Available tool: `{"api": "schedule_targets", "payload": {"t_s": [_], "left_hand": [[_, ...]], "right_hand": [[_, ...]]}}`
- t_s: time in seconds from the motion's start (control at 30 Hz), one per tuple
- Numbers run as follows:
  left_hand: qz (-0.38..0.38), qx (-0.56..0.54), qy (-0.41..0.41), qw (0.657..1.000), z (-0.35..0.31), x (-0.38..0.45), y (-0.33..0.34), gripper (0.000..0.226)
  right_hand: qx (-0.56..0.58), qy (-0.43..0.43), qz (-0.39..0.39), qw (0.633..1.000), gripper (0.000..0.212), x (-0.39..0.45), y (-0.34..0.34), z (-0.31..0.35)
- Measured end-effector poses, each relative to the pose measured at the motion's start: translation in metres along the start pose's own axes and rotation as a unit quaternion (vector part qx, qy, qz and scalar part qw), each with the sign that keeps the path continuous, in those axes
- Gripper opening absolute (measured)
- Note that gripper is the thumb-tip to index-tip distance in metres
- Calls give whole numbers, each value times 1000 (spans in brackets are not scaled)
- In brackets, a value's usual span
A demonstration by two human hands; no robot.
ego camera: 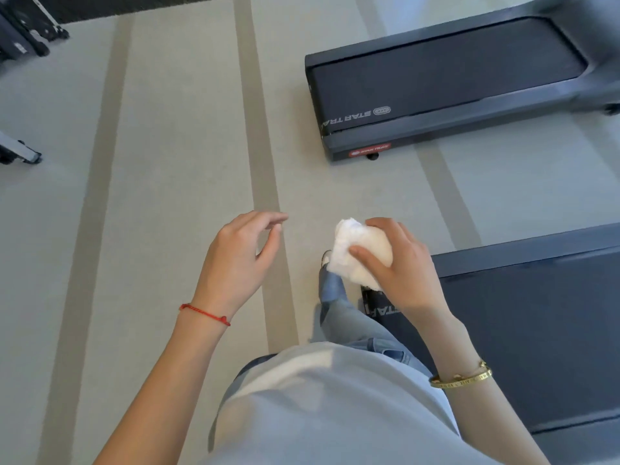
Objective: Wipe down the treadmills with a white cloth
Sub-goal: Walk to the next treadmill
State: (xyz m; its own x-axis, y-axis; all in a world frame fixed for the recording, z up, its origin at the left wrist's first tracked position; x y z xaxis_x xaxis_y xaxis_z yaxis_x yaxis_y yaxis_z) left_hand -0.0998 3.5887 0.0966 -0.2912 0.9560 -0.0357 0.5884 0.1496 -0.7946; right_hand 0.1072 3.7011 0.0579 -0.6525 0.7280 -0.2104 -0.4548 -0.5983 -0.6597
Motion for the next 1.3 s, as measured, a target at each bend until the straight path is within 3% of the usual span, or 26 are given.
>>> {"api": "schedule_targets", "payload": {"t_s": [0.37, 0.8, 1.1, 1.3], "left_hand": [[50, -3, 82, 995, -28, 261, -8, 21], [188, 5, 219, 957, -115, 490, 63, 23], [232, -2, 308, 923, -216, 671, 124, 22], [292, 21, 387, 875, -318, 773, 177, 24]], "right_hand": [[-10, 42, -98, 994, 42, 176, -118, -27], [32, 192, -221, 956, 37, 258, -232, -120], [55, 253, -299, 919, 35, 345, -342, -198], [71, 310, -357, 878, 39, 377, -430, -255]]}}
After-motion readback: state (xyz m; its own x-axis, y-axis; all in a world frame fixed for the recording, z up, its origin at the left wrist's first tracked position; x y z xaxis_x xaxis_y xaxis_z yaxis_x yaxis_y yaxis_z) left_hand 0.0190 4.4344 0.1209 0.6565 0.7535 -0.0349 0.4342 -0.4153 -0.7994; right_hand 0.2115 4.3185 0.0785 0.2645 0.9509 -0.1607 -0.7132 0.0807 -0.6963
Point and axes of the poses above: each hand's wrist, its own x-axis towards the middle knuckle, its own y-axis out of the palm, z = x × y, the point moved 7 cm from there along x, towards the middle knuckle, and after that the axes turned 13 degrees about z, right-handed, at the moved point
